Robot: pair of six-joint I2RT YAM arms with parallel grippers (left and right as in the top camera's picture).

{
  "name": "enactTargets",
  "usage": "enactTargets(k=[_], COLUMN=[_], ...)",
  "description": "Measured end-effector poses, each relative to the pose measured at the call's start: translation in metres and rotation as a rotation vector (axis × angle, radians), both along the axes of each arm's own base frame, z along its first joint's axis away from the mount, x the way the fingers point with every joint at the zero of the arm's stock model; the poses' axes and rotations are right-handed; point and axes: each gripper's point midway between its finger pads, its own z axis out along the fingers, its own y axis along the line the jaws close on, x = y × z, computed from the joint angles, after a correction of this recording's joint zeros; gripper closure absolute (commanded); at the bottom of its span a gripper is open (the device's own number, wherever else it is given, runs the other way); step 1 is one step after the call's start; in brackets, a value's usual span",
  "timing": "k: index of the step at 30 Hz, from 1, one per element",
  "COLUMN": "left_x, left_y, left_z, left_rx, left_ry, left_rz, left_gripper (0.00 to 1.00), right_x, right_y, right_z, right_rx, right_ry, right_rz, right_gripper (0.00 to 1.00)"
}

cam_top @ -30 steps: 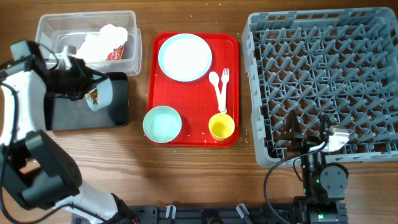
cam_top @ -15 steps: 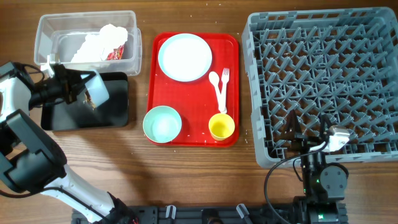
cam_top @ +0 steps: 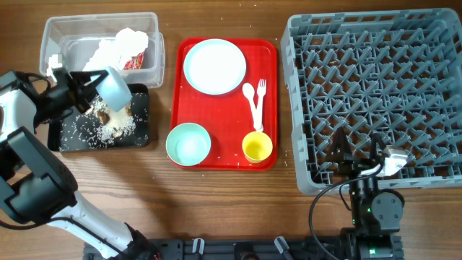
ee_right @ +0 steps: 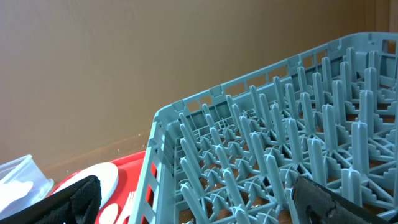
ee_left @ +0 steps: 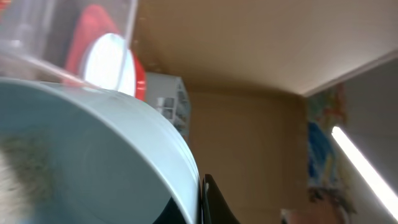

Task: Sort waste into correct bins and load items into the dishwasher rack
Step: 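Carry the bowl left and tip the rice onto the black tray, then return the emptied bowl to the red tray with the left gripper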

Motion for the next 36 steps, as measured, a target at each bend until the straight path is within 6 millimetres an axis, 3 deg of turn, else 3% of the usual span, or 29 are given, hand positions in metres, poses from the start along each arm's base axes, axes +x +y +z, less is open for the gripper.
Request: enactTargets(k=[6,26,36], left_x=[-0.001,-0.006,-0.018], left_y=[-0.001,-0.004,-0.005], left_z=[0.008,0.009,-0.029], left_rx=[-0.05,-0.11,0.026], left_ry=[-0.014,0.071,0.274], left_rz=[-0.001,0.002,0.003], left_gripper=[0.96,0.96,0.96], right_x=[0.0,0.0,0.0], right_y=[0.0,0.0,-0.001], right_z=[0.0,0.0,0.0], right_rx=[0.003,0.09,0.15], right_ry=[0.0,-0.005,-0.008], right_rz=[0.0,-0.002,-0.009], right_gripper=[0.0,0.0,0.0])
